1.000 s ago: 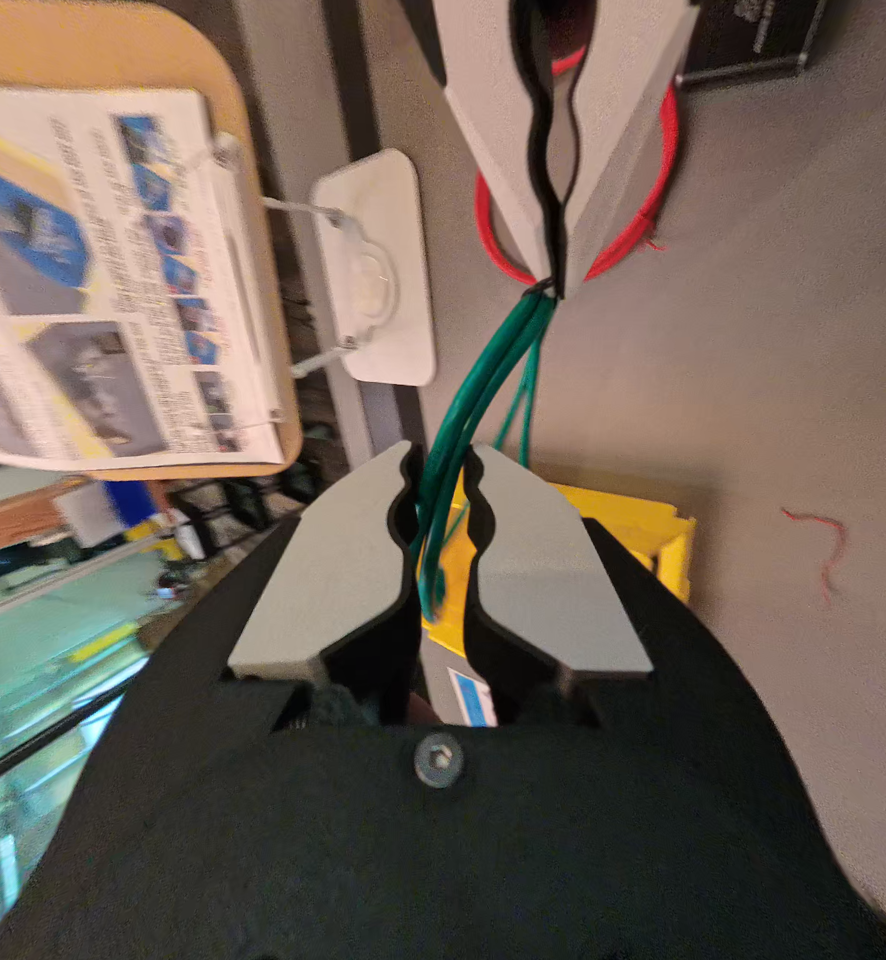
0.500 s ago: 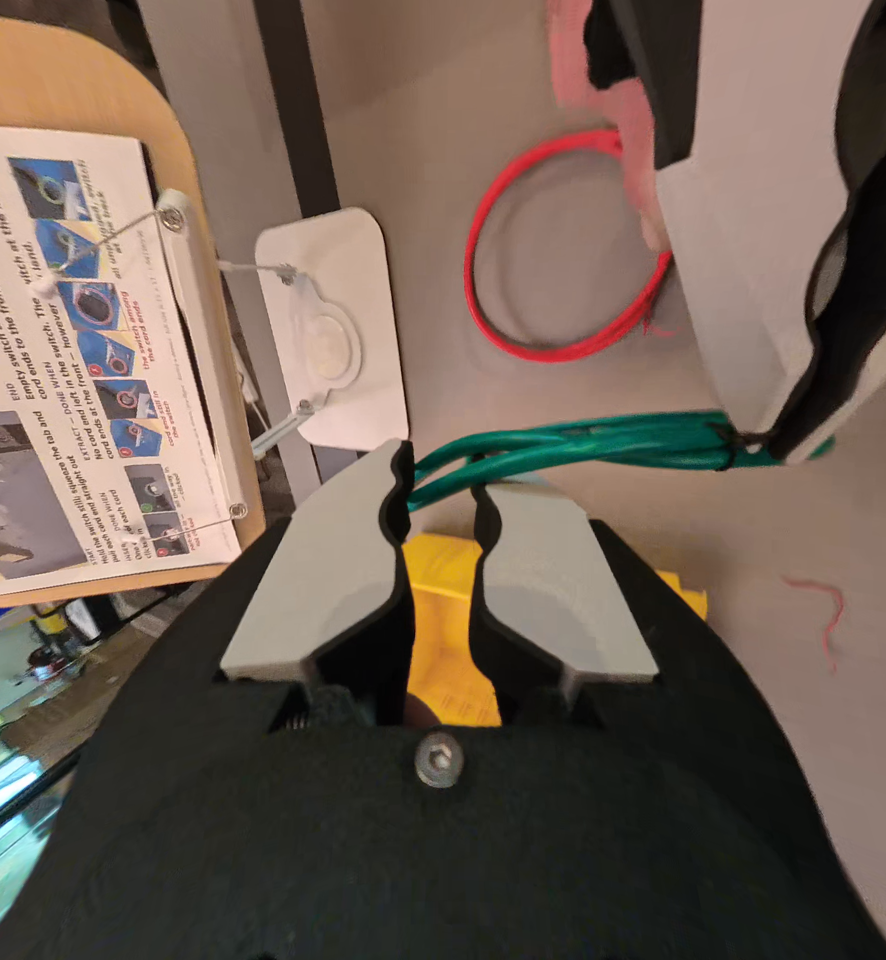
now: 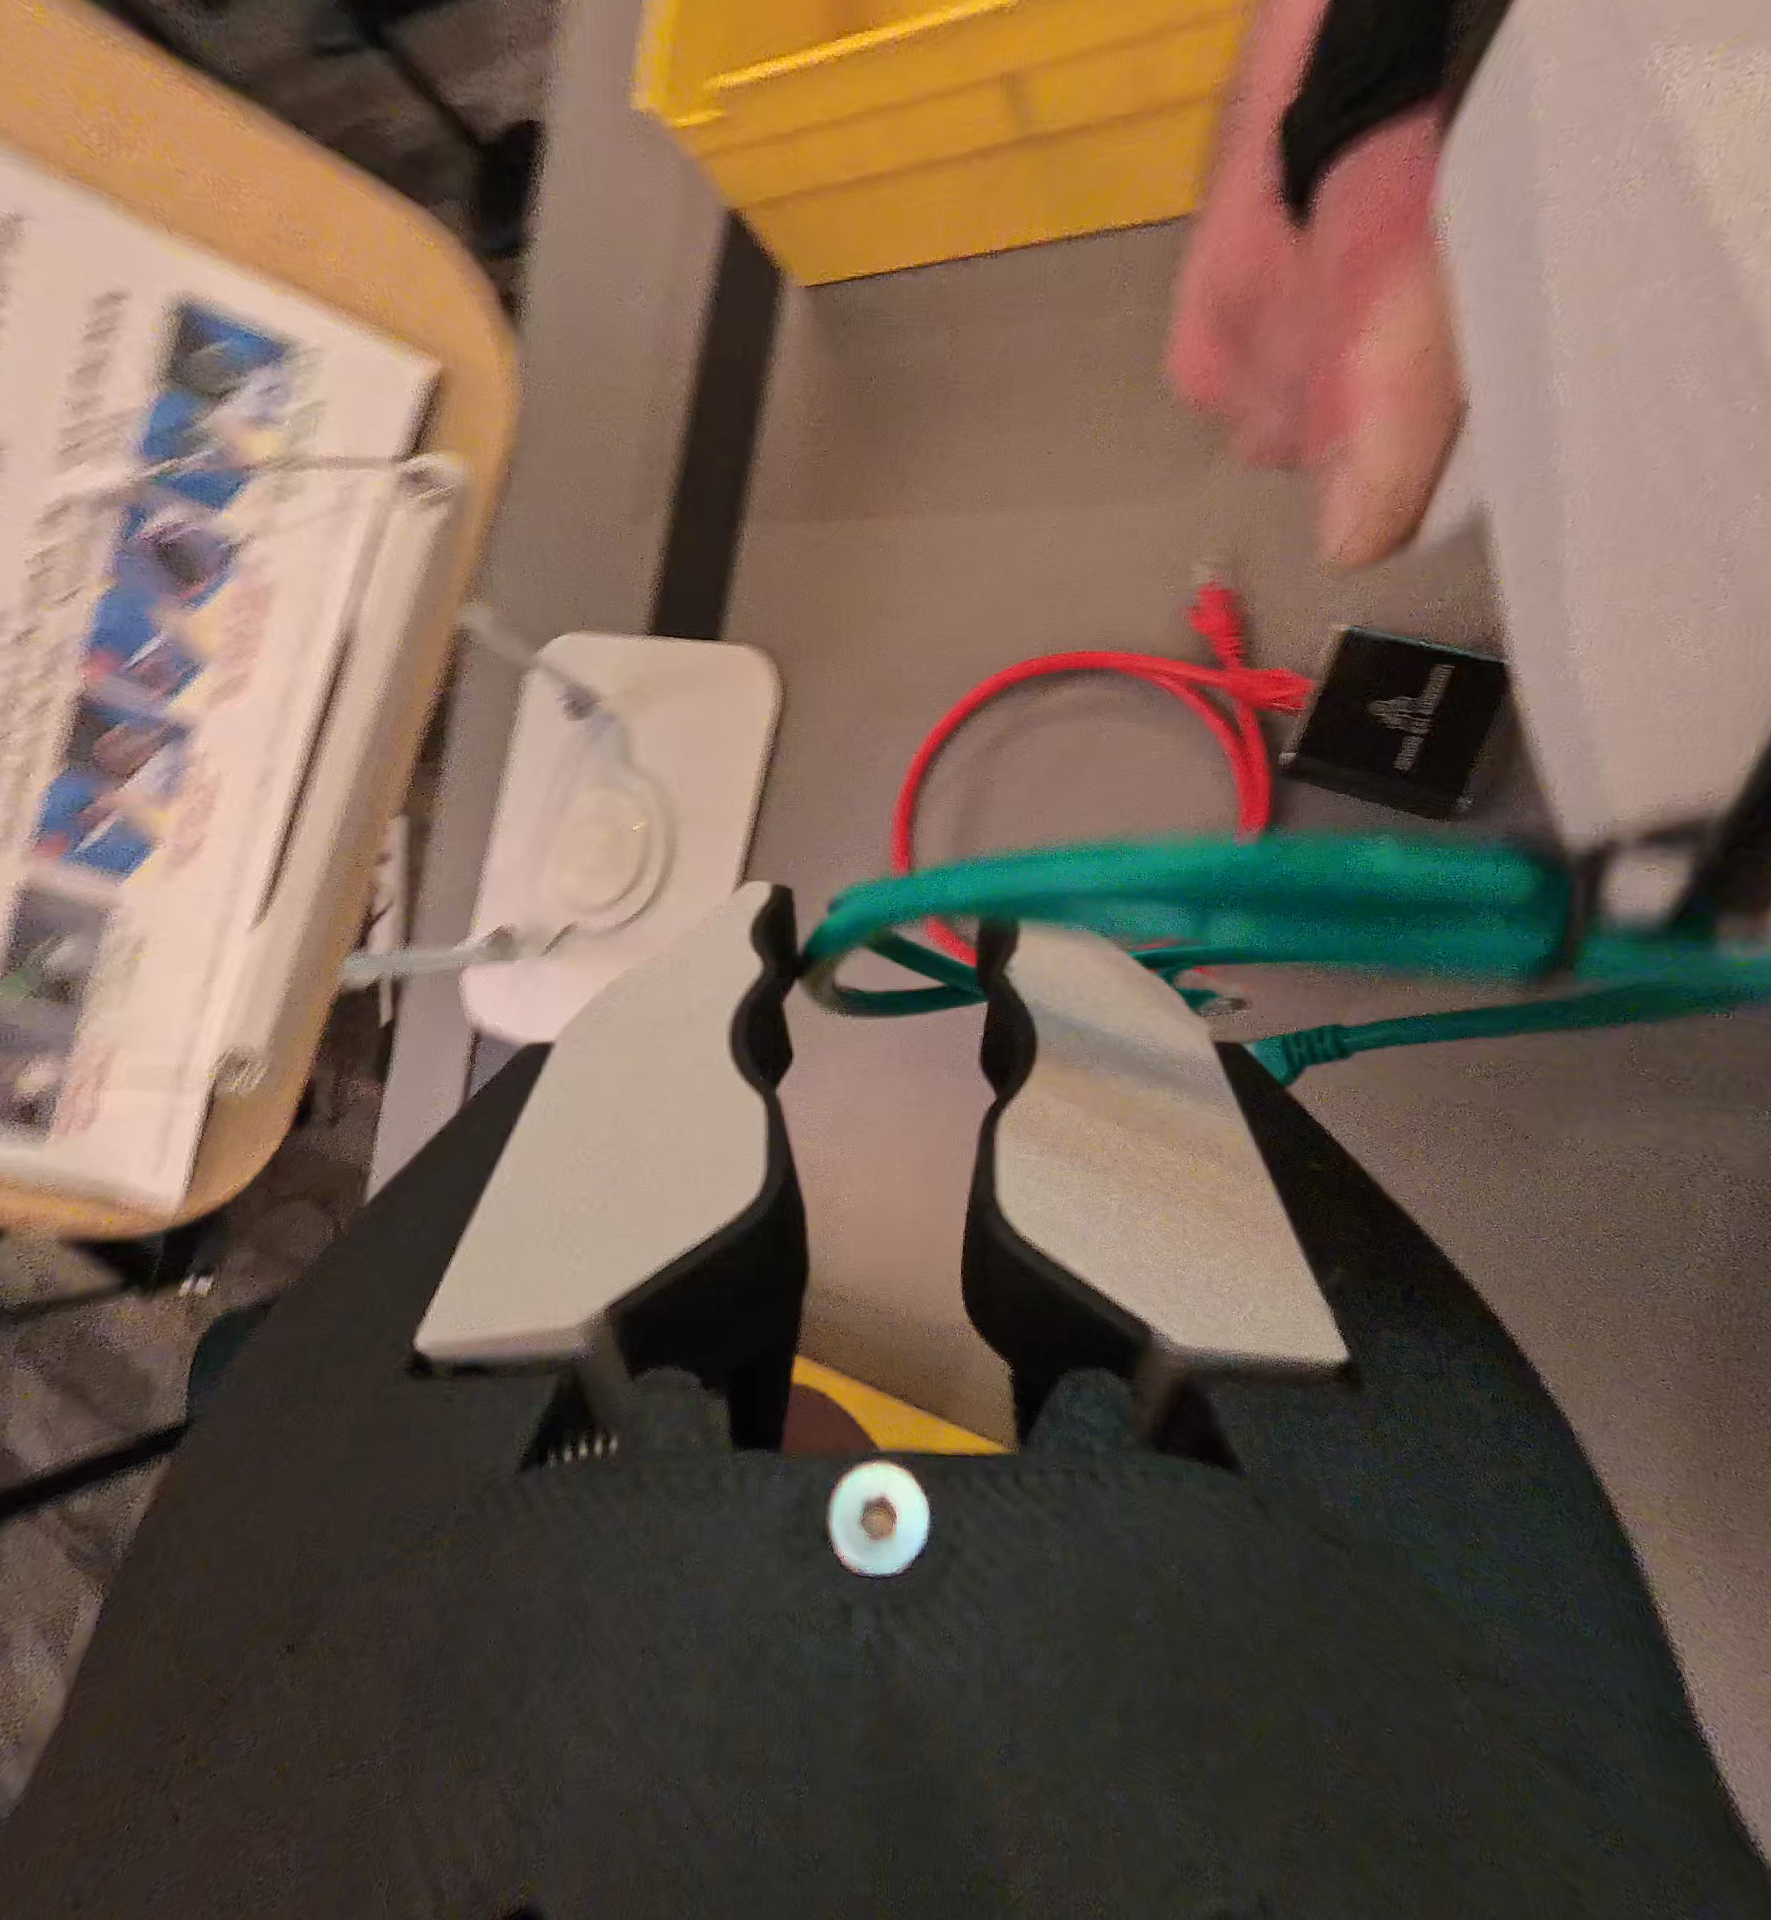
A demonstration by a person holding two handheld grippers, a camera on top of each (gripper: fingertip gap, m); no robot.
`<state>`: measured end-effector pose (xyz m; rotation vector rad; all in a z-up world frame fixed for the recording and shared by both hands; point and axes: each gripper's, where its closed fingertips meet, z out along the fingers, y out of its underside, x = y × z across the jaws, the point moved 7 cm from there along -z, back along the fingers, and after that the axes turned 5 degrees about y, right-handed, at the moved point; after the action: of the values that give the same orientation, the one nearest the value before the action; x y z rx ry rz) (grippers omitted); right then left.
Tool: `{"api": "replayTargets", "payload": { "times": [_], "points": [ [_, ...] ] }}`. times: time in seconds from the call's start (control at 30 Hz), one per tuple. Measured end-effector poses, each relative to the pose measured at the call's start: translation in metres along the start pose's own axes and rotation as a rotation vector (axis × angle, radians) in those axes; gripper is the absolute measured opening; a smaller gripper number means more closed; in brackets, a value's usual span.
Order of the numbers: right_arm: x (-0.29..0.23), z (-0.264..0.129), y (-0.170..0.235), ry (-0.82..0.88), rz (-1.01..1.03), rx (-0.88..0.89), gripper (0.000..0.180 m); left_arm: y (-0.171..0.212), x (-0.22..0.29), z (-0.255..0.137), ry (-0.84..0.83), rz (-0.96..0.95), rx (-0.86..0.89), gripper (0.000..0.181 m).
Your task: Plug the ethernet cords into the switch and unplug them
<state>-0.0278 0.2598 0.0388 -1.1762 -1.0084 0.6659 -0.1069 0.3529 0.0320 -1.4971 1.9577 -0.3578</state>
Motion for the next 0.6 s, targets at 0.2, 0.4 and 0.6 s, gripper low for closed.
{"api": "replayTargets", "payload": {
  "times": [0.2, 0.4, 0.6],
  "points": [
    [0.019, -0.012, 0.001, 0.107, 0.011, 0.003, 0.000, 0.019, 0.010, -0.074, -0.201, -0.212, 0.303, 0.054],
    [0.025, -0.009, 0.002, 0.195, 0.027, -0.005, 0.000, 0.006, 0.070, -0.038, -0.234, -0.168, 0.318, 0.081],
    [0.022, -0.006, -0.003, 0.205, 0.040, 0.013, 0.000, -0.004, 0.092, 0.014, -0.367, -0.182, 0.292, 0.064]
  ]
}}
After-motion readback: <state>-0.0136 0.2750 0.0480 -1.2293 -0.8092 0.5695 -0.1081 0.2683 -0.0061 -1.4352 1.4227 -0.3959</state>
